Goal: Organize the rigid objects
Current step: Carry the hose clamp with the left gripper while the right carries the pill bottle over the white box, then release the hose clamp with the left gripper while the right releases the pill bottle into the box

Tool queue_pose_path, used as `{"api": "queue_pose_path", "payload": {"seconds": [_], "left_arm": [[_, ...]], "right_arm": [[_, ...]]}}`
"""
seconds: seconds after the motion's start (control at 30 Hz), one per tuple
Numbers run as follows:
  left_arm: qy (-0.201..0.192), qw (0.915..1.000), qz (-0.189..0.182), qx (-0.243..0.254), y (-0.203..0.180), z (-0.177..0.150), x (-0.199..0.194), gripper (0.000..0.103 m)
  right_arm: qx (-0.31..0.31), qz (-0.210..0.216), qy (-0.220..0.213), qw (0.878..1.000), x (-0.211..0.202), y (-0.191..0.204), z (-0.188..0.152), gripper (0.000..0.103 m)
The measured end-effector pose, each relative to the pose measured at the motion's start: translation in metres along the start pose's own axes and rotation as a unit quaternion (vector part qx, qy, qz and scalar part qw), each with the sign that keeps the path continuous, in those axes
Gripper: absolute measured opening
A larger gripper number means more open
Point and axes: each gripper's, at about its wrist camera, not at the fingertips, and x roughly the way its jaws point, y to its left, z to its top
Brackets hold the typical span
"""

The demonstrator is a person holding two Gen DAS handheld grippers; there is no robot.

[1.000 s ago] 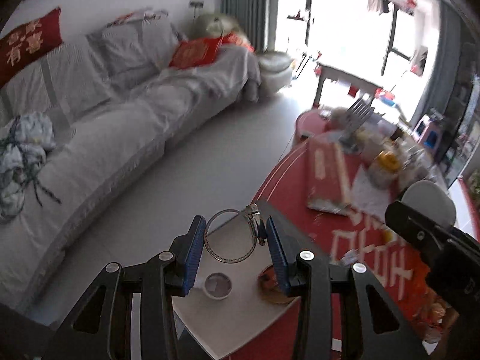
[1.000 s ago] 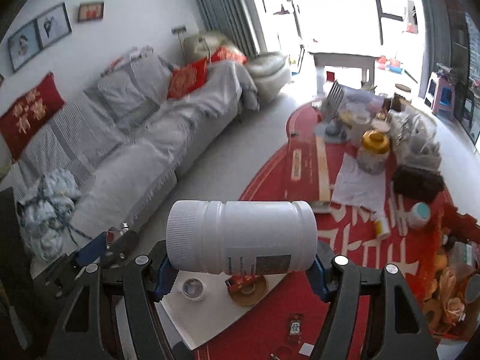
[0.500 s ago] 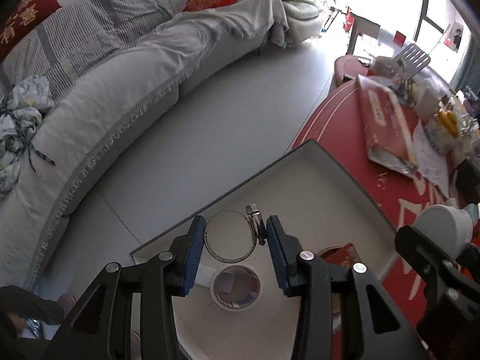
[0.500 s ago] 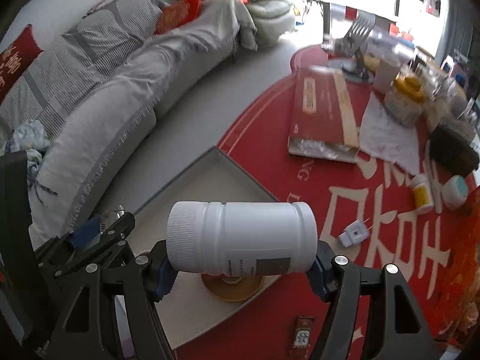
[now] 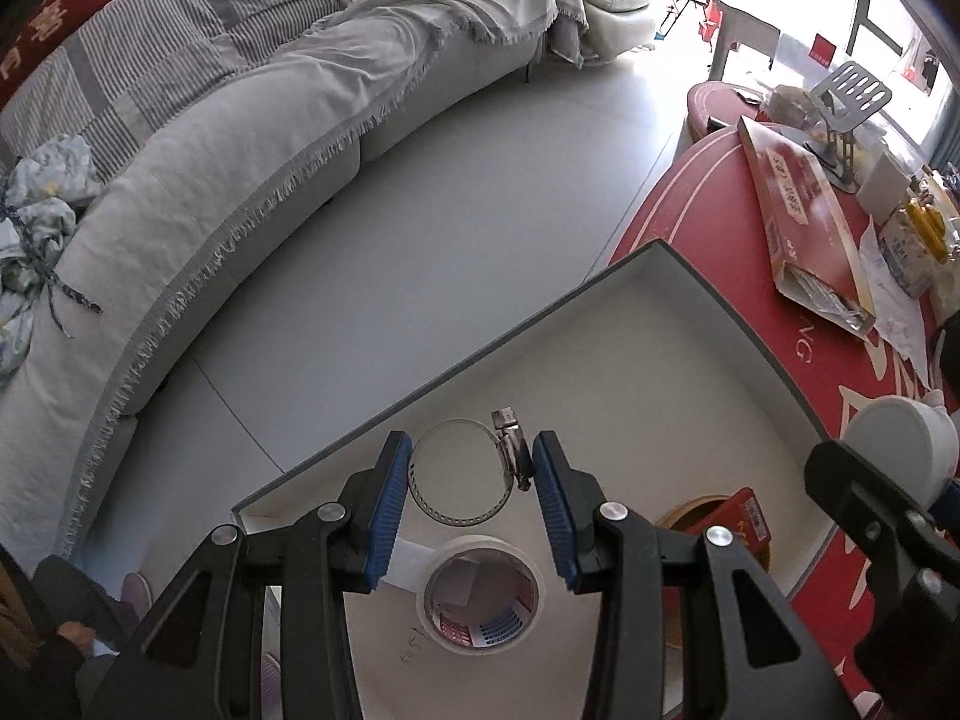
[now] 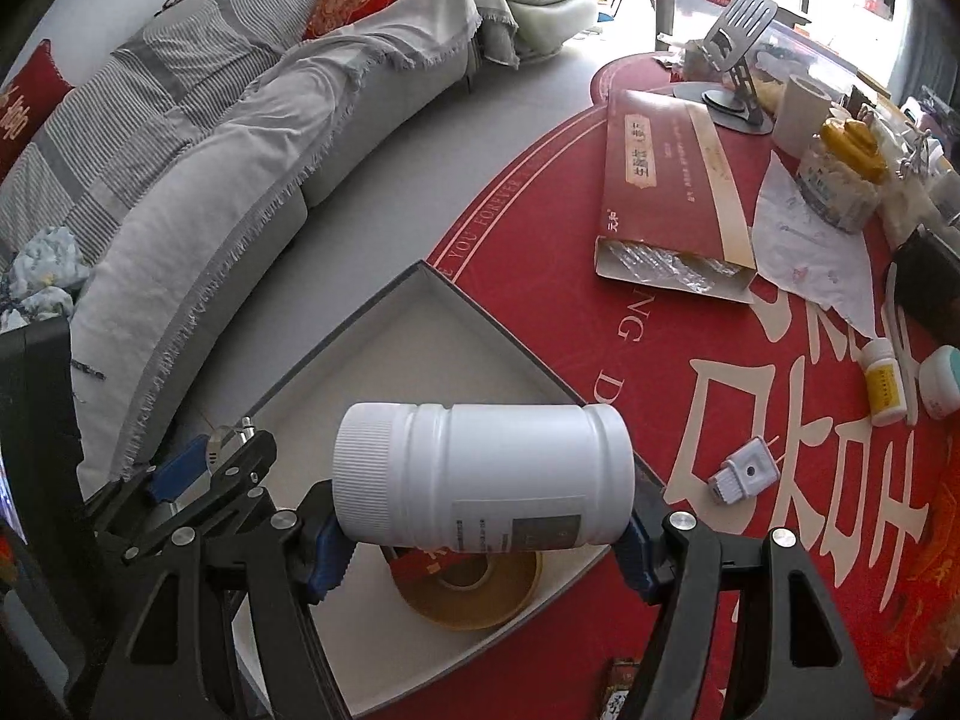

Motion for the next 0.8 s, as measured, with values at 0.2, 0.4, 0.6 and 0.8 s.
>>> {"api": "queue_pose_path", "payload": {"seconds": [0.2, 0.4, 0.6, 0.8], "left_arm": [[0.006, 1.0000, 0.001, 0.001, -0.001, 0.001, 0.007, 0.045], [0.010, 0.9999, 0.001, 0.002, 0.000, 0.001, 0.011, 0.045], [0.016, 0.9999, 0.000, 0.002, -0.001, -0.002, 0.019, 0.045], [0.027, 0.9996, -0.005, 0.008, -0.003, -0.005, 0.030, 0.045]], "right_arm": [[-0.002, 0.000, 0.005, 1.000, 0.007, 0.001, 0.002, 0.071], [-0.005, 0.001, 0.011, 1.000, 0.014, 0.001, 0.003, 0.071], [-0.003, 0.004, 0.020, 1.000, 0.025, 0.004, 0.004, 0.071], [-0.006, 0.001, 0.031, 1.000, 0.038, 0.006, 0.004, 0.071]]}}
